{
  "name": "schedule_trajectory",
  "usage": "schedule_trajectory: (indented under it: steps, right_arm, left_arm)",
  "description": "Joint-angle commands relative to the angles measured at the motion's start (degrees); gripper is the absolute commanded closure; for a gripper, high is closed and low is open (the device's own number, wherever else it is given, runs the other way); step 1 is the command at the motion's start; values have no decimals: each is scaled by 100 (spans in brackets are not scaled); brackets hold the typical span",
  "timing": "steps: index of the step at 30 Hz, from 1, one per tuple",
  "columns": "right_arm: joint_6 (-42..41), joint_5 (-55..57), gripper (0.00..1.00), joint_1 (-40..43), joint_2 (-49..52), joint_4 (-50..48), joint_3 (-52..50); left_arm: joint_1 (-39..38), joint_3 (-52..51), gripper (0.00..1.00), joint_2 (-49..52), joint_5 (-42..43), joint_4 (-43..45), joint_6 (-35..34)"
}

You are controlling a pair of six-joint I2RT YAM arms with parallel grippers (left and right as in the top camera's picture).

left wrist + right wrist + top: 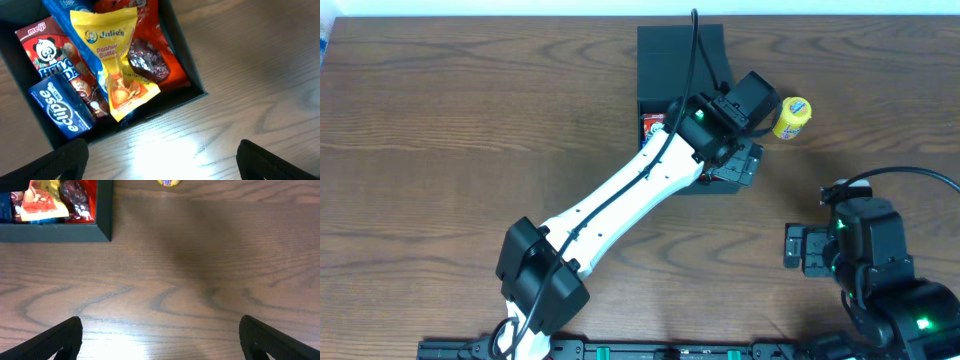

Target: Pack container

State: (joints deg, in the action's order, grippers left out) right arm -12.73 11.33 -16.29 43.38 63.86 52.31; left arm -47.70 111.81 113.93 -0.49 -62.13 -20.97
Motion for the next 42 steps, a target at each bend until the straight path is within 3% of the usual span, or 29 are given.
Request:
schedule_trajectory:
  steps: [1, 8, 13, 22, 26, 33, 42]
  right_arm:
    - [37, 20, 1, 90, -26, 7, 11]
    - [37, 20, 1, 90, -26, 9, 11]
    - [37, 20, 1, 90, -26, 9, 11]
    - [37, 20, 1, 90, -26, 9, 11]
    - [37, 20, 1, 90, -26, 9, 11]
    - [37, 20, 1, 90, -26, 9, 11]
    - [37, 20, 1, 90, -26, 9, 11]
  left_arm:
    - [7, 35, 4, -52, -146, -173, -120]
    - [-55, 31, 5, -542, -1176, -863, -439]
    - [-76, -184, 5, -1213, -1351, -1058, -437]
    - [-55, -3132, 5, -4004, -1646, 81, -428]
    - [107, -3919, 5, -4898, -1698, 275, -428]
    - [166, -4127, 5, -5136, -2188, 197, -431]
    - [166, -4127, 5, -5136, -2197, 197, -433]
